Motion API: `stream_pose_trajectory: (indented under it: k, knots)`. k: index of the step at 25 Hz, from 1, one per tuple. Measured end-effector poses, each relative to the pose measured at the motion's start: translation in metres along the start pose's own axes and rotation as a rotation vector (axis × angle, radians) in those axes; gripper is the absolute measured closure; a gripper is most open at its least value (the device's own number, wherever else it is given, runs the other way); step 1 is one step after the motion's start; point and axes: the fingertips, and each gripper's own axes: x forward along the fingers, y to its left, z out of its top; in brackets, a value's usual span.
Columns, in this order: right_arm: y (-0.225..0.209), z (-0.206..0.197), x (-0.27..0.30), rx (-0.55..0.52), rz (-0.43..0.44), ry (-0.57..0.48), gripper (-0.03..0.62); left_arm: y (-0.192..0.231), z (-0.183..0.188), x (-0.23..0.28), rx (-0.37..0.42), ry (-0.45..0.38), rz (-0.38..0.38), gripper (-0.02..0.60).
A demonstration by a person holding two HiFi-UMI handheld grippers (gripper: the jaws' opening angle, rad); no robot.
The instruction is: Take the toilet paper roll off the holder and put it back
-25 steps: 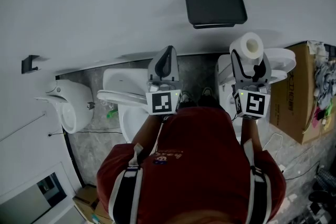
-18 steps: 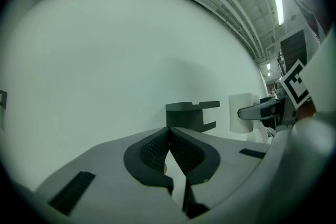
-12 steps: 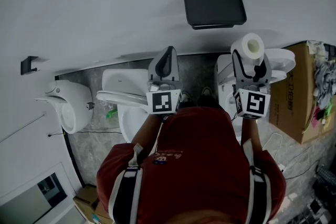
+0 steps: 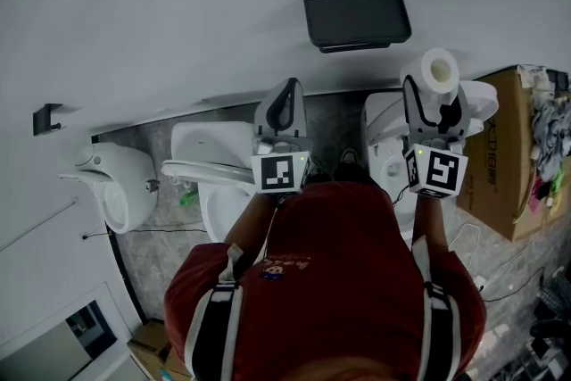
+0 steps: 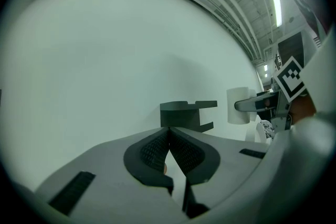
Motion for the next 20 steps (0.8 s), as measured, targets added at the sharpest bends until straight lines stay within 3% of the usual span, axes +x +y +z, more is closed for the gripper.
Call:
stream_pose_trajectory:
  k: [9,12,15,20]
  knots:
    - [-0.03,0.056,0.016,-0.032,-0.043,-0.131,0.273,-0.004,0.001,0.005,0.007,0.002,-0.002,0.567]
    - [-0.03,0.08,0.024,-0.049,-0.025,-0.186,0.273,-0.002,-0.003,0.003,0.021,0.026,0.007,0.568]
    - [-0.025,0.104,0.033,-0.042,0.0,-0.238,0.273,-0.002,0.004,0.004,-0.002,-0.007,0.012,0.567]
    - [-0.001,0.133,0.049,-0.019,0.09,-0.289,0.273,-0.003,0.003,0.001,0.021,-0.003,0.011,0.568]
